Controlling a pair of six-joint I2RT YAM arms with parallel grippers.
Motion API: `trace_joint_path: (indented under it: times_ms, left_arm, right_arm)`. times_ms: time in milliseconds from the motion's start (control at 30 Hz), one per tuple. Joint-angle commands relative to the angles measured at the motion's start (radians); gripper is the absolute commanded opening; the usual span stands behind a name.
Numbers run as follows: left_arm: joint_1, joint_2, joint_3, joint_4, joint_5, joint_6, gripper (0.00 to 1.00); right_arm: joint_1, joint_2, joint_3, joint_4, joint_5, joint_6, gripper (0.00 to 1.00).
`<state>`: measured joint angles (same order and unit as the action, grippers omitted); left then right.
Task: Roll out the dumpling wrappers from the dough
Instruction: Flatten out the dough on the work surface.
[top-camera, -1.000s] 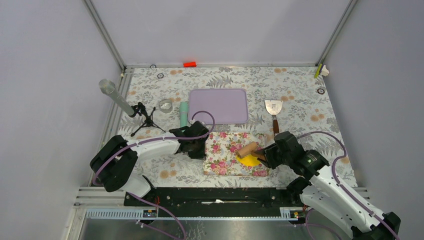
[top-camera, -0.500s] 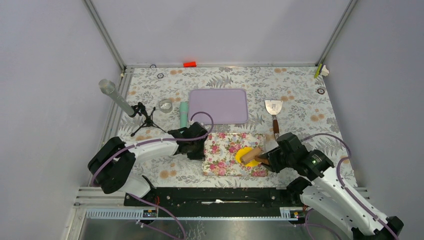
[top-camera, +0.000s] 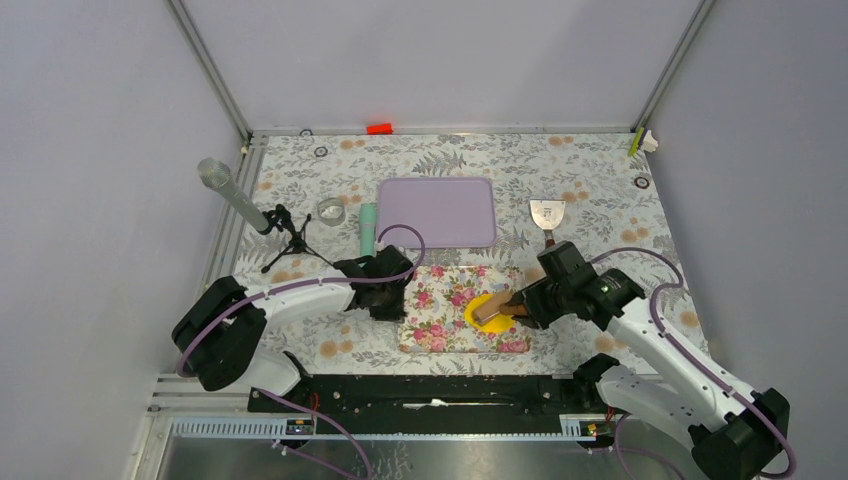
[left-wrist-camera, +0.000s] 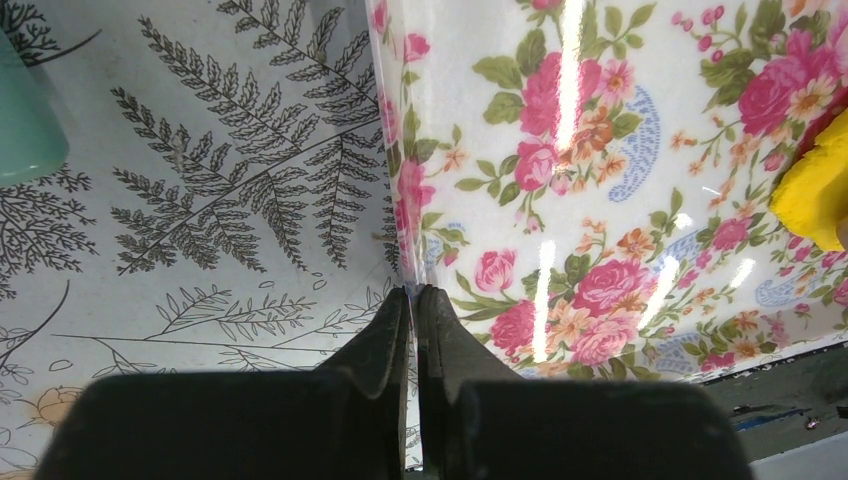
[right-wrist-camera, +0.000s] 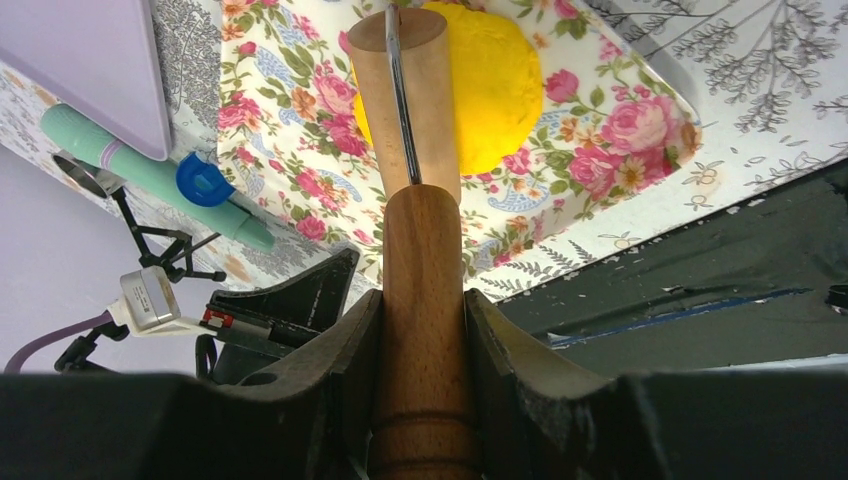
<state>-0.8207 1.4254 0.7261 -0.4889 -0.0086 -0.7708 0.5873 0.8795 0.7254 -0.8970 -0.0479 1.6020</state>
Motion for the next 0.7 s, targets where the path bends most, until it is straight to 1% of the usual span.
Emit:
trace_joint_path:
  times_ms: [0,100,200,300,400,500,633,667]
  left_arm:
    - [-0.006,-0.011,-0.011,-0.094,-0.054,0.074,0.0]
    - [-0.006,-0.013,-0.009,-0.093,-0.054,0.076,0.0]
    - [-0.006,-0.016,-0.011,-0.092,-0.054,0.075,0.0]
    - [-0.006,-0.019,-0.011,-0.091,-0.054,0.076,0.0]
    - [-0.006,-0.022,-0.011,-0.091,-0.055,0.069,0.0]
    - [-0.006,-0.02,-0.009,-0.092,-0.055,0.062,0.0]
    - [-0.005,-0.017,-0.002,-0.096,-0.051,0.049,0.0]
    - [-0.004,-0.017,-0.001,-0.096,-0.045,0.047,0.0]
  right_arm:
    - [-0.018,0.094,-0.044,-0.133,0.043,-0.051,0.0]
    - [-0.022,0.112,-0.063,-0.129,0.085,-0.054,0.0]
    - [-0.022,0.136,-0.084,-0.108,0.088,-0.062,0.0]
    - [-0.021,0.164,-0.07,-0.091,0.104,-0.089,0.0]
    - [-0.021,0.174,-0.012,-0.152,0.164,-0.134,0.0]
    - [-0.021,0.139,0.014,-0.22,0.218,-0.159,0.0]
    - [-0.02,0.114,0.013,-0.273,0.238,-0.215,0.0]
    - [-0.019,0.119,0.007,-0.262,0.228,-0.243,0.0]
